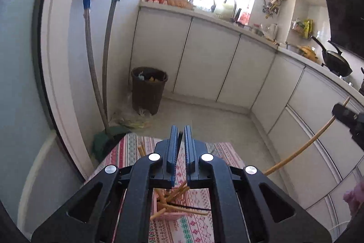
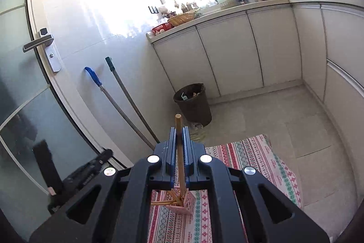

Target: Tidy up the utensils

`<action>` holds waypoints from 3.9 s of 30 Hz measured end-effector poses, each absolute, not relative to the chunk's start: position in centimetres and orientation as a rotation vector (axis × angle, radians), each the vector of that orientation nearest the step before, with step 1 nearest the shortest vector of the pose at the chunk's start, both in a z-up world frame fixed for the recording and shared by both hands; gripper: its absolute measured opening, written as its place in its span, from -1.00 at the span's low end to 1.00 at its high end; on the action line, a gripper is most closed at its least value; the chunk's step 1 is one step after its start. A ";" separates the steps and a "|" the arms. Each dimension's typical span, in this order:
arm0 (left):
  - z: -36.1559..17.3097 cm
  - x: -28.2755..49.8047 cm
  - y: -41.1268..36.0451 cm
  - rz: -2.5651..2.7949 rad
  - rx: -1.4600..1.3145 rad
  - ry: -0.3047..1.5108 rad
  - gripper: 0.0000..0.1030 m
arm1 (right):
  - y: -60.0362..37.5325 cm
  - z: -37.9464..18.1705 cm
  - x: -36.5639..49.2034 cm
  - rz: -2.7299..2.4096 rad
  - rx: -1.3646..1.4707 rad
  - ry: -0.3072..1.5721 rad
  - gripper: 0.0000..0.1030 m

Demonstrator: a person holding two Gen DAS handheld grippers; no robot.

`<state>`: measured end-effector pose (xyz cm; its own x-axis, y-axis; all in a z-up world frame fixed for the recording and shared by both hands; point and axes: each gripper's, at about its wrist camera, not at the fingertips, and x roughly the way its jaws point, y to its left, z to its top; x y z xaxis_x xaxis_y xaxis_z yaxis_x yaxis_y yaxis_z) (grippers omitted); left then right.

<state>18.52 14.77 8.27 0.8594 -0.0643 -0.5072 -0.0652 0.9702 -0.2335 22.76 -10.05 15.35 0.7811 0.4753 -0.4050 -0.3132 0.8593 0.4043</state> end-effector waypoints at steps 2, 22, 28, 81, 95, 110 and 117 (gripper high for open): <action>6.9 18.2 15.5 0.028 -0.282 0.562 -0.61 | -9.4 15.0 23.5 0.444 0.331 0.533 -0.89; 9.1 12.5 22.4 0.101 -0.491 0.438 -0.16 | -1.7 9.3 26.5 0.431 0.242 0.575 -0.87; 9.9 11.3 20.3 0.140 -0.388 0.398 0.16 | -1.6 6.5 25.5 0.420 0.276 0.627 -0.82; 3.9 5.4 4.6 0.184 -0.028 0.465 0.86 | -12.5 0.8 11.7 0.108 0.187 0.582 0.88; 3.7 5.4 4.6 0.193 -0.029 0.472 0.86 | -12.4 0.6 11.9 0.114 0.195 0.597 0.88; 3.5 5.6 4.8 0.195 -0.026 0.479 0.86 | -12.4 0.2 12.1 0.113 0.192 0.608 0.88; 3.4 5.7 4.8 0.193 -0.023 0.480 0.86 | -12.3 0.1 12.3 0.110 0.192 0.612 0.88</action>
